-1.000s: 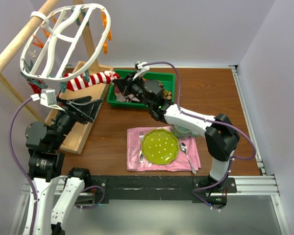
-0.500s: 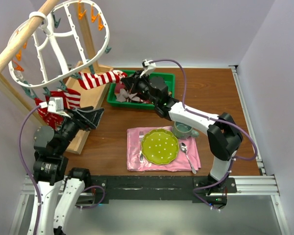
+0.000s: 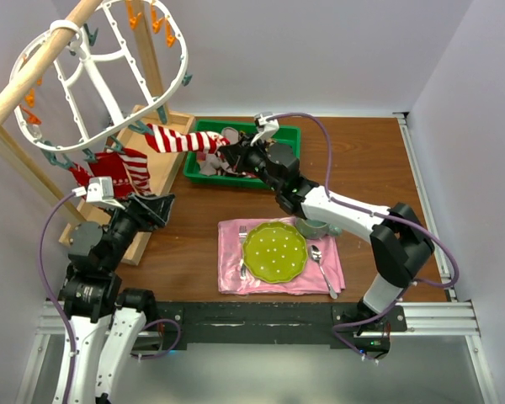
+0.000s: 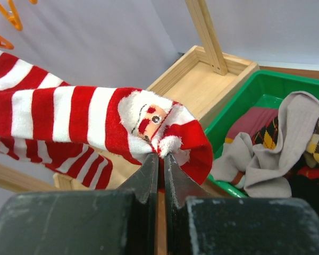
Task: Remove the socks clipped to the hanger
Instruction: Remove the sock from the hanger, then place the sock in the bin.
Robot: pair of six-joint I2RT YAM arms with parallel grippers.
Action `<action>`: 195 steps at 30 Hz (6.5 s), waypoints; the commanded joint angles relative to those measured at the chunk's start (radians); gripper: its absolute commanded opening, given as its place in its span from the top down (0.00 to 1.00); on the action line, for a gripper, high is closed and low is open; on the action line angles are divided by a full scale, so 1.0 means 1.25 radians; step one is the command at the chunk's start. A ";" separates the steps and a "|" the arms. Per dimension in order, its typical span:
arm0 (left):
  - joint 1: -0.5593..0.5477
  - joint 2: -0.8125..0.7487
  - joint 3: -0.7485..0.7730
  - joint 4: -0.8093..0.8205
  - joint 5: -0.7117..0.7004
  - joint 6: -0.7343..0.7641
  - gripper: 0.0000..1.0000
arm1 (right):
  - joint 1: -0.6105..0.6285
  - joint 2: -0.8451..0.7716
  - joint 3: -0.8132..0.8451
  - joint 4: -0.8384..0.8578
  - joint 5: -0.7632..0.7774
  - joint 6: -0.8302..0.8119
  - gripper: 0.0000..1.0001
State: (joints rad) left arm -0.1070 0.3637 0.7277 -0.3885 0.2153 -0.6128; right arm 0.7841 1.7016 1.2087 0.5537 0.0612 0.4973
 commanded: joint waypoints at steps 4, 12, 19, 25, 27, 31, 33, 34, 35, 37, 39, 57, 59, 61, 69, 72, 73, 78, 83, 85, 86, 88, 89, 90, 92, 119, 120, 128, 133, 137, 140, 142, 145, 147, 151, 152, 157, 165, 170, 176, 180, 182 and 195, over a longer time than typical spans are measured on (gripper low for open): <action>-0.003 -0.016 -0.026 0.052 -0.018 -0.028 0.32 | -0.005 -0.064 -0.043 0.037 0.031 0.003 1.00; -0.003 0.037 0.034 0.157 -0.140 -0.086 0.28 | -0.004 -0.062 -0.063 0.058 0.021 0.019 1.00; -0.003 0.119 0.041 0.298 -0.199 -0.126 0.25 | -0.005 -0.064 -0.055 0.050 0.019 0.019 1.00; -0.003 0.187 0.058 0.422 -0.202 -0.158 0.25 | -0.004 -0.069 -0.058 0.049 0.016 0.018 1.00; -0.003 0.202 0.057 0.454 -0.192 -0.167 0.25 | -0.004 -0.070 -0.058 0.048 0.014 0.016 1.00; -0.003 0.233 0.057 0.497 -0.192 -0.177 0.25 | -0.005 -0.071 -0.053 0.043 0.015 0.013 1.00; -0.003 0.243 0.061 0.507 -0.214 -0.177 0.25 | -0.004 -0.071 -0.051 0.041 0.015 0.012 1.00; -0.003 0.251 0.060 0.512 -0.220 -0.177 0.25 | -0.004 -0.071 -0.050 0.041 0.015 0.010 1.00; -0.003 0.255 0.060 0.523 -0.225 -0.182 0.25 | -0.005 -0.071 -0.050 0.039 0.012 0.008 1.00; -0.003 0.267 0.060 0.535 -0.230 -0.185 0.25 | -0.004 -0.074 -0.049 0.038 0.012 0.008 1.00; -0.003 0.272 0.057 0.557 -0.224 -0.197 0.25 | -0.005 -0.074 -0.047 0.033 0.014 0.006 1.00; -0.003 0.195 0.144 0.328 -0.210 -0.219 0.25 | -0.008 -0.073 -0.028 0.006 0.031 -0.021 1.00; -0.003 0.207 0.157 0.327 -0.205 -0.217 0.25 | -0.006 -0.079 -0.027 0.006 0.030 -0.021 1.00; -0.003 0.222 0.158 0.340 -0.201 -0.218 0.25 | -0.006 -0.083 -0.023 0.001 0.028 -0.022 1.00; -0.003 0.289 0.180 0.348 -0.205 -0.219 0.25 | -0.009 -0.087 -0.007 -0.021 0.017 -0.028 1.00; -0.003 0.303 0.180 0.354 -0.209 -0.212 0.25 | -0.009 -0.090 -0.011 -0.021 0.014 -0.026 1.00; -0.003 0.307 0.179 0.357 -0.209 -0.209 0.25 | -0.009 -0.091 -0.011 -0.021 0.014 -0.026 1.00; -0.003 0.319 0.165 0.406 -0.216 -0.196 0.25 | -0.008 -0.095 -0.010 -0.024 0.014 -0.028 1.00; -0.003 0.335 0.162 0.446 -0.232 -0.183 0.26 | -0.009 -0.098 -0.007 -0.026 0.012 -0.028 1.00; -0.003 0.346 0.158 0.453 -0.241 -0.182 0.26 | -0.009 -0.100 -0.005 -0.028 0.014 -0.030 1.00; -0.003 0.347 0.157 0.456 -0.243 -0.181 0.26 | -0.009 -0.098 -0.004 -0.029 0.014 -0.030 1.00; -0.003 0.354 0.149 0.471 -0.245 -0.177 0.27 | -0.008 -0.100 0.000 -0.032 0.010 -0.030 1.00; -0.003 0.355 0.147 0.476 -0.246 -0.179 0.27 | -0.008 -0.098 0.001 -0.033 0.010 -0.030 1.00; -0.003 0.355 0.143 0.480 -0.248 -0.177 0.27 | -0.009 -0.098 0.004 -0.032 0.010 -0.030 1.00; -0.003 0.355 0.141 0.485 -0.251 -0.174 0.28 | -0.008 -0.097 0.004 -0.032 0.010 -0.030 1.00; -0.003 0.329 0.099 0.426 -0.272 -0.190 0.31 | -0.008 -0.108 0.003 -0.045 0.021 -0.036 1.00; -0.003 0.329 0.097 0.432 -0.272 -0.190 0.31 | -0.009 -0.111 0.003 -0.047 0.022 -0.038 1.00; -0.003 0.332 0.073 0.496 -0.272 -0.190 0.30 | -0.010 -0.111 -0.002 -0.047 0.021 -0.038 1.00; -0.003 0.358 0.076 0.529 -0.274 -0.191 0.31 | -0.010 -0.114 0.002 -0.050 0.021 -0.042 1.00; -0.003 0.369 0.071 0.559 -0.297 -0.193 0.32 | -0.010 -0.114 0.005 -0.056 0.021 -0.043 1.00; -0.003 0.377 0.067 0.581 -0.307 -0.196 0.32 | -0.010 -0.114 0.005 -0.059 0.021 -0.044 1.00; -0.003 0.379 0.061 0.600 -0.310 -0.199 0.32 | -0.010 -0.114 0.005 -0.059 0.020 -0.044 1.00; -0.003 0.381 0.055 0.624 -0.307 -0.204 0.33 | -0.010 -0.113 0.004 -0.060 0.020 -0.043 1.00; -0.003 0.380 0.050 0.636 -0.310 -0.207 0.36 | -0.010 -0.116 0.003 -0.059 0.021 -0.042 1.00; -0.003 0.377 0.038 0.652 -0.311 -0.212 0.45 | -0.010 -0.114 0.001 -0.059 0.021 -0.043 1.00; -0.003 0.377 0.036 0.658 -0.310 -0.213 0.47 | -0.011 -0.116 0.001 -0.059 0.023 -0.043 1.00; -0.003 0.384 0.039 0.672 -0.289 -0.208 0.67 | -0.011 -0.125 -0.016 -0.055 0.028 -0.041 1.00; -0.003 0.377 0.031 0.675 -0.283 -0.206 0.99 | -0.021 -0.140 -0.055 -0.053 0.044 -0.032 1.00; -0.003 0.374 0.033 0.677 -0.278 -0.204 1.00 | -0.038 -0.151 -0.085 -0.050 0.052 -0.021 1.00; -0.003 0.373 0.031 0.673 -0.274 -0.201 1.00 | -0.095 -0.153 -0.093 -0.087 0.058 0.005 1.00; -0.003 0.372 0.034 0.672 -0.273 -0.202 1.00 | -0.135 -0.102 -0.028 -0.136 0.043 -0.006 1.00; -0.003 0.369 0.036 0.672 -0.268 -0.202 1.00 | -0.147 -0.067 0.007 -0.146 0.035 -0.009 1.00; -0.003 0.390 0.049 0.681 -0.231 -0.215 1.00 | -0.221 0.162 0.119 -0.269 0.021 0.016 0.89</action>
State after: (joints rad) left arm -0.1070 0.8398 0.7719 0.4133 -0.1059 -0.8738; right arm 0.5098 1.8748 1.3407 0.2855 0.0875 0.4946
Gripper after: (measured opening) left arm 0.199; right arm 0.083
